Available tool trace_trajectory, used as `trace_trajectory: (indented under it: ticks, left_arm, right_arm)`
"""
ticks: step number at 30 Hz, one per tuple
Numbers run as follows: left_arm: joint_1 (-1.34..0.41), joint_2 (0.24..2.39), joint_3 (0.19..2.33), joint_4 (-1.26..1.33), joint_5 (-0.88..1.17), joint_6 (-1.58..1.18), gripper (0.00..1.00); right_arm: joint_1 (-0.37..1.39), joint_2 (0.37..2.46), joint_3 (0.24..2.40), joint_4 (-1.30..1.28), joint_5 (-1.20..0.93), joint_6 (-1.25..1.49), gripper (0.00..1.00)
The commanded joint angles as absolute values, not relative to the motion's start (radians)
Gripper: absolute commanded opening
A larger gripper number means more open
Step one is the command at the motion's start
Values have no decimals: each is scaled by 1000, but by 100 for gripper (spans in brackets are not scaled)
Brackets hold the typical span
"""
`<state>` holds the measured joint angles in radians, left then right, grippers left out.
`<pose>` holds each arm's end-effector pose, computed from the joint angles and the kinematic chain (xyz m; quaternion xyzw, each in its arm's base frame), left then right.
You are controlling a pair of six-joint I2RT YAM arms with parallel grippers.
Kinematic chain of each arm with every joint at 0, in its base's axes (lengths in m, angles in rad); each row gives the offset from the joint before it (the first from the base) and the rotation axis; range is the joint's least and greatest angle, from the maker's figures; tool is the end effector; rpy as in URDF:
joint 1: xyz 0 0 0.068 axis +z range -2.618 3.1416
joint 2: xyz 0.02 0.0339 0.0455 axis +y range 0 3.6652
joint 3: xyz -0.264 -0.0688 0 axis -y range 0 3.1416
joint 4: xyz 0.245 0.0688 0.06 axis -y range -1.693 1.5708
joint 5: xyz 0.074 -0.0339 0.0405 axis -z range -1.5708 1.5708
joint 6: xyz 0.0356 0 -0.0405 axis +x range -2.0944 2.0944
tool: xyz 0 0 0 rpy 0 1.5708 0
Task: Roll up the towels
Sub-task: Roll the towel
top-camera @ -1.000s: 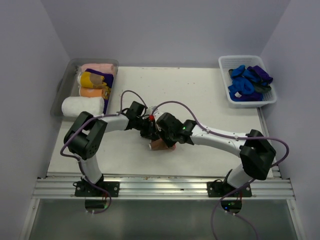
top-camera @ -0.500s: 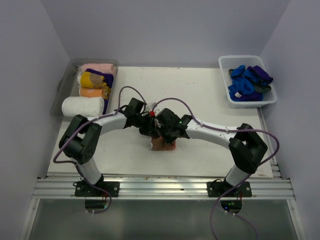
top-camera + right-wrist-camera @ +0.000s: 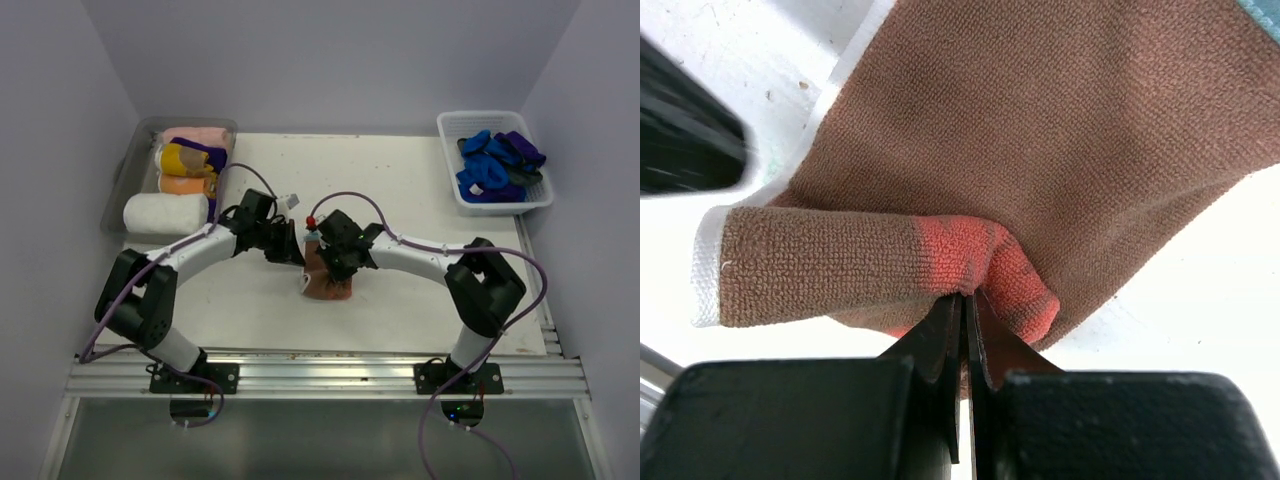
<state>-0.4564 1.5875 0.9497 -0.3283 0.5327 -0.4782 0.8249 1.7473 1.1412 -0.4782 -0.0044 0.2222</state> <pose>0.2761 -0.1557 0.1937 0.0683 0.9218 -0.3537 0.1433 0.2395 0.2595 0.1863 -0.2886 0.9267 0.1223 0.2075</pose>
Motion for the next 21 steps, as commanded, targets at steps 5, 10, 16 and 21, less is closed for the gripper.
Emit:
trace_trajectory:
  ticks: [5,10,16,21]
  left_arm:
    - [-428,1388,873,-293,502,-557,0]
    - [-433,1287,779,-119,643,-610,0]
    - [-503,1373,727,-23,729,-581,0]
    - [-505,1459,738,18,647,-583,0]
  right_arm:
    - [808,1793,1169,-442,-51,235,0]
    - [801,1804,1167,-437,-58,239,0]
    - [793,1804,1163,-437,-67,241,0]
    - [788,1795,1155,-437,-74,242,0]
